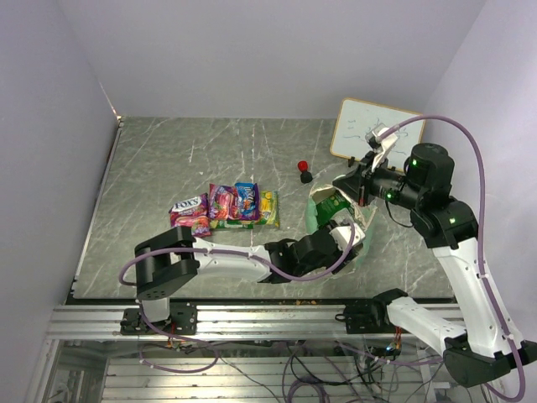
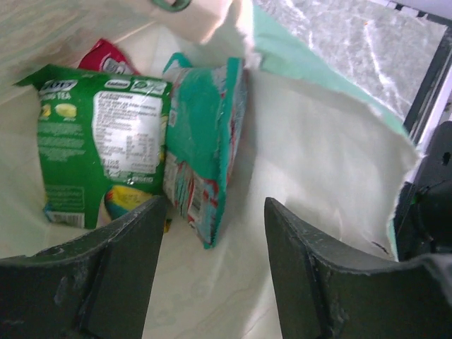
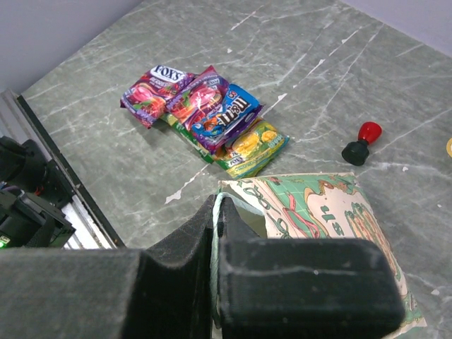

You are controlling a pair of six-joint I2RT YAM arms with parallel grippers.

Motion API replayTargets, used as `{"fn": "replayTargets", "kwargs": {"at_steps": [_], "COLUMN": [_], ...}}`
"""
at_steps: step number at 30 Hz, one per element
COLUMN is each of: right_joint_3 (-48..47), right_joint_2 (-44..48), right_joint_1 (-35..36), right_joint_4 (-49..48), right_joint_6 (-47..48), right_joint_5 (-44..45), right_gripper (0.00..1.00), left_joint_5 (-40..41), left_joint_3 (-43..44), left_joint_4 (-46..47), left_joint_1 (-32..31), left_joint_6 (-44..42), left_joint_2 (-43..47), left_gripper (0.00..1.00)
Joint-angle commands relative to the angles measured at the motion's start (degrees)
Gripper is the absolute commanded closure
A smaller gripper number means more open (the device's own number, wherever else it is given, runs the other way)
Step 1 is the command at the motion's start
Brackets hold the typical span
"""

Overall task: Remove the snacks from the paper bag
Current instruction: Pick up the snack from the paper bag.

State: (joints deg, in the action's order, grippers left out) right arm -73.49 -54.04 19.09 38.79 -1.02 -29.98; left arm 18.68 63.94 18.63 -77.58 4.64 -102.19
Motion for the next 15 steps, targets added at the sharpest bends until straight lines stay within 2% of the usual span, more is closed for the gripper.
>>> {"fn": "replayTargets", "kwargs": {"at_steps": [1, 15], "right_joint_3": [-2.07, -2.19], "right_joint_2": [1.61, 1.55], "right_joint_1": [0.11, 0.09], "right_joint_4": [-0.16, 0.12], "right_joint_6": [0.63, 3.17], "right_joint_5": [-0.26, 0.97], "right_gripper": [1.0, 1.0], "left_joint_5": [-3.18, -1.28], "left_joint_3": [3.66, 4.37], "left_joint_4": [0.65, -7.81], "left_joint_1": [-0.31, -0.99], "left_joint_6": [-0.6, 3.07], "left_joint_2": [-2.1, 8.14], "left_gripper": [0.31, 0.36]}}
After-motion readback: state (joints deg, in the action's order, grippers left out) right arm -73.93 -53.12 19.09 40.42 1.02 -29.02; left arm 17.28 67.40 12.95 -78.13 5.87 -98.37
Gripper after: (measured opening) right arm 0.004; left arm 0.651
